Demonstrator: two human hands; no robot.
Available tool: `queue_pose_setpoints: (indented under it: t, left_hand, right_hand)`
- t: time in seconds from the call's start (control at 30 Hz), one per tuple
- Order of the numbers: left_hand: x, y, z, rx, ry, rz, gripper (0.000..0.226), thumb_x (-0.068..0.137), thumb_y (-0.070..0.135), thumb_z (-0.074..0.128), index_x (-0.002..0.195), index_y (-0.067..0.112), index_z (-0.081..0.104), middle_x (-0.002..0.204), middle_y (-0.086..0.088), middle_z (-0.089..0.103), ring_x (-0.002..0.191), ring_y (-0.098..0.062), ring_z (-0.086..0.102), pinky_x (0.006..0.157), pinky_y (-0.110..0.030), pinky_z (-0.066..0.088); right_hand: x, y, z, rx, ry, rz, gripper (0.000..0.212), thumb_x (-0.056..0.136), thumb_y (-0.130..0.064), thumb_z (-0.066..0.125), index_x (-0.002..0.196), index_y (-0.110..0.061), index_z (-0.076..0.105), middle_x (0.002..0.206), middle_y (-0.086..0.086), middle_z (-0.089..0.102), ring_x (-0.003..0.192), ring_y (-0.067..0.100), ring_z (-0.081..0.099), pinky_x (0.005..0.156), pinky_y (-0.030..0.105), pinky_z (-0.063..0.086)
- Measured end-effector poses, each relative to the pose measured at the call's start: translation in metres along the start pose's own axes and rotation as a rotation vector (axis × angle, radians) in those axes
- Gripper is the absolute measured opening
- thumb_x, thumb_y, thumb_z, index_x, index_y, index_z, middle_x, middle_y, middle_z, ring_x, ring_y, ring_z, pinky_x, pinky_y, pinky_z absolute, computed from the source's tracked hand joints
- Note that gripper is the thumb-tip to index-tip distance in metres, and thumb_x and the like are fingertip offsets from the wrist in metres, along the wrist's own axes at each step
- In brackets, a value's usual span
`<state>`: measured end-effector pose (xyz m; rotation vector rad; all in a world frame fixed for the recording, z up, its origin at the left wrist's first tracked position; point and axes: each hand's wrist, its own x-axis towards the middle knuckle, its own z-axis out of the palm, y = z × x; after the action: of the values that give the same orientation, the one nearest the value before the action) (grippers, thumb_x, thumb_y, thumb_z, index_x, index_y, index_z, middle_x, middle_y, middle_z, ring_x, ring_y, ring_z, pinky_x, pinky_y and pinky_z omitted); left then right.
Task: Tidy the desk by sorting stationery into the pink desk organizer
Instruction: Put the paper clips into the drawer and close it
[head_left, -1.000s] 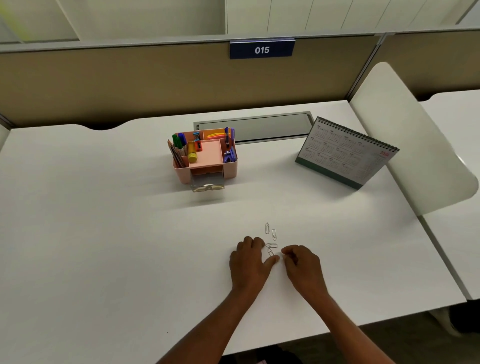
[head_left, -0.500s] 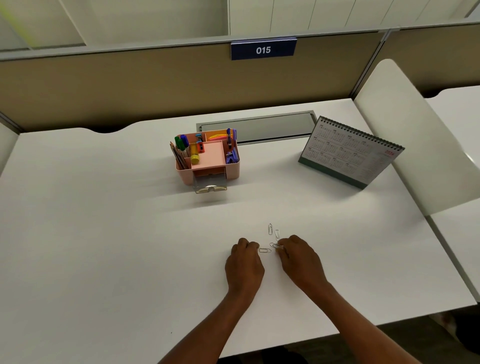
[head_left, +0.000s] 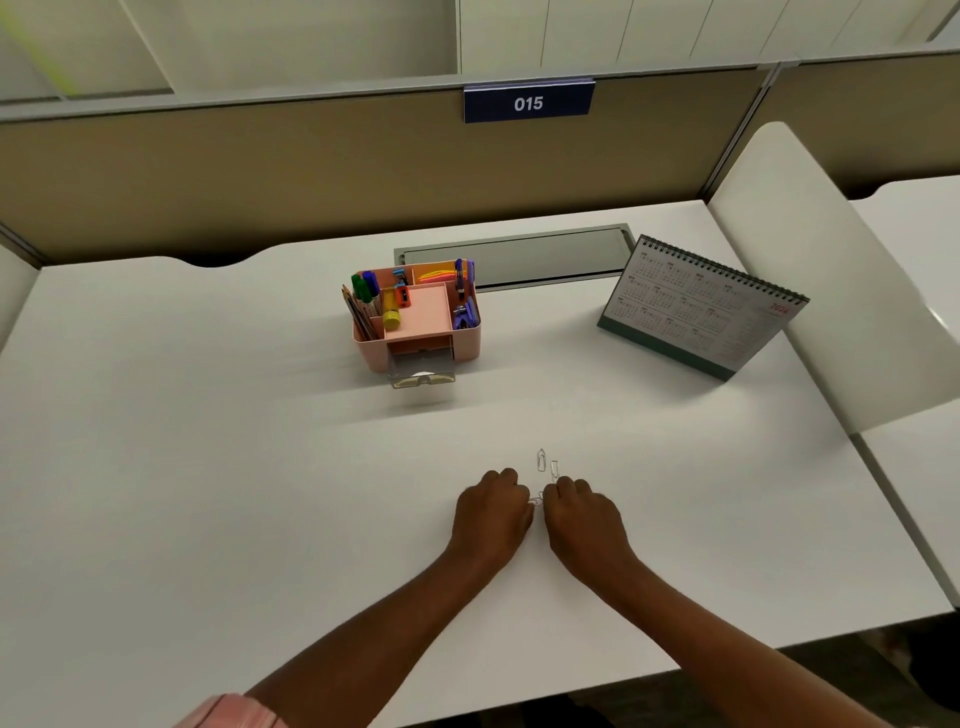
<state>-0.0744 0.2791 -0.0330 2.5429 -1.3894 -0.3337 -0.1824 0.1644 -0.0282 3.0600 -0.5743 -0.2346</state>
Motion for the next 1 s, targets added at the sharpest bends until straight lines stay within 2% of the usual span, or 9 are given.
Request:
queue_pose_setpoints:
  t: [0.07, 0.13, 0.27, 0.47, 0.67, 0.77, 0.87, 1.0]
  left_hand:
    - [0.002, 0.002, -0.004, 0.071, -0.057, 0.039, 0.02, 0.068, 0.018, 0.083, 0.06, 0.019, 0.064, 0.066, 0.003, 0.056, 0.061, -0.019, 0.06, 0.044, -0.027, 0.04]
    - [0.006, 0.005, -0.007, 0.11, -0.047, 0.095, 0.031, 0.049, 0.008, 0.086, 0.051, 0.02, 0.057, 0.056, 0.003, 0.051, 0.051, -0.018, 0.054, 0.042, -0.024, 0.027]
    - [0.005, 0.005, -0.005, 0.225, -0.012, 0.182, 0.036, 0.04, 0.002, 0.082, 0.049, 0.021, 0.053, 0.053, 0.003, 0.048, 0.048, -0.015, 0.051, 0.046, -0.026, 0.02]
    - [0.003, -0.002, 0.007, 0.29, 0.067, 0.192, 0.032, 0.047, -0.006, 0.073, 0.058, 0.018, 0.055, 0.058, 0.001, 0.05, 0.052, -0.016, 0.052, 0.042, -0.025, 0.03]
    - [0.003, 0.0, 0.009, 0.15, 0.128, 0.084, 0.03, 0.053, -0.005, 0.072, 0.06, 0.018, 0.052, 0.06, -0.001, 0.051, 0.054, -0.019, 0.052, 0.043, -0.029, 0.036]
    - [0.002, -0.005, 0.006, -0.012, 0.133, -0.012, 0.02, 0.069, 0.008, 0.073, 0.065, 0.017, 0.056, 0.067, 0.001, 0.055, 0.062, -0.019, 0.057, 0.046, -0.031, 0.043]
    - [0.0, -0.017, -0.004, -0.167, 0.187, -0.132, 0.011, 0.088, 0.026, 0.06, 0.079, 0.021, 0.062, 0.079, 0.004, 0.059, 0.072, -0.016, 0.06, 0.057, -0.035, 0.051]
    - [0.013, -0.043, -0.052, -0.225, 0.316, -0.237, 0.006, 0.088, 0.031, 0.065, 0.087, 0.027, 0.069, 0.081, 0.006, 0.063, 0.07, -0.014, 0.063, 0.058, -0.03, 0.049]
  right_hand:
    - [0.002, -0.002, 0.001, -0.039, 0.008, -0.008, 0.029, 0.054, 0.006, 0.072, 0.063, -0.014, 0.054, 0.058, 0.005, 0.049, 0.047, 0.021, 0.048, 0.04, 0.027, 0.021]
    - [0.003, -0.003, 0.002, -0.073, 0.01, -0.009, 0.031, 0.054, 0.006, 0.072, 0.062, -0.016, 0.052, 0.057, 0.004, 0.047, 0.046, 0.02, 0.047, 0.04, 0.026, 0.02]
    - [0.004, -0.004, 0.005, -0.102, 0.014, -0.006, 0.034, 0.053, 0.005, 0.075, 0.061, -0.017, 0.05, 0.056, 0.002, 0.046, 0.045, 0.018, 0.046, 0.04, 0.026, 0.02]
    - [0.007, 0.001, 0.007, -0.047, 0.067, 0.078, 0.026, 0.063, 0.005, 0.066, 0.069, -0.016, 0.052, 0.061, 0.003, 0.048, 0.049, 0.02, 0.047, 0.039, 0.028, 0.024]
    - [0.013, 0.001, 0.011, 0.014, 0.097, 0.155, 0.027, 0.062, 0.005, 0.068, 0.07, -0.015, 0.051, 0.062, 0.003, 0.048, 0.048, 0.02, 0.046, 0.039, 0.027, 0.026]
    - [0.012, 0.002, 0.009, 0.019, 0.078, 0.135, 0.032, 0.062, 0.006, 0.076, 0.072, -0.015, 0.054, 0.063, 0.003, 0.05, 0.049, 0.021, 0.049, 0.039, 0.028, 0.024]
    - [0.008, 0.005, 0.006, 0.062, 0.074, 0.13, 0.031, 0.066, 0.002, 0.08, 0.075, -0.015, 0.055, 0.066, 0.003, 0.052, 0.052, 0.023, 0.052, 0.041, 0.029, 0.022]
    - [0.002, 0.01, 0.009, 0.138, 0.092, 0.14, 0.029, 0.072, -0.005, 0.08, 0.078, -0.016, 0.054, 0.072, 0.001, 0.051, 0.057, 0.024, 0.052, 0.042, 0.03, 0.023]
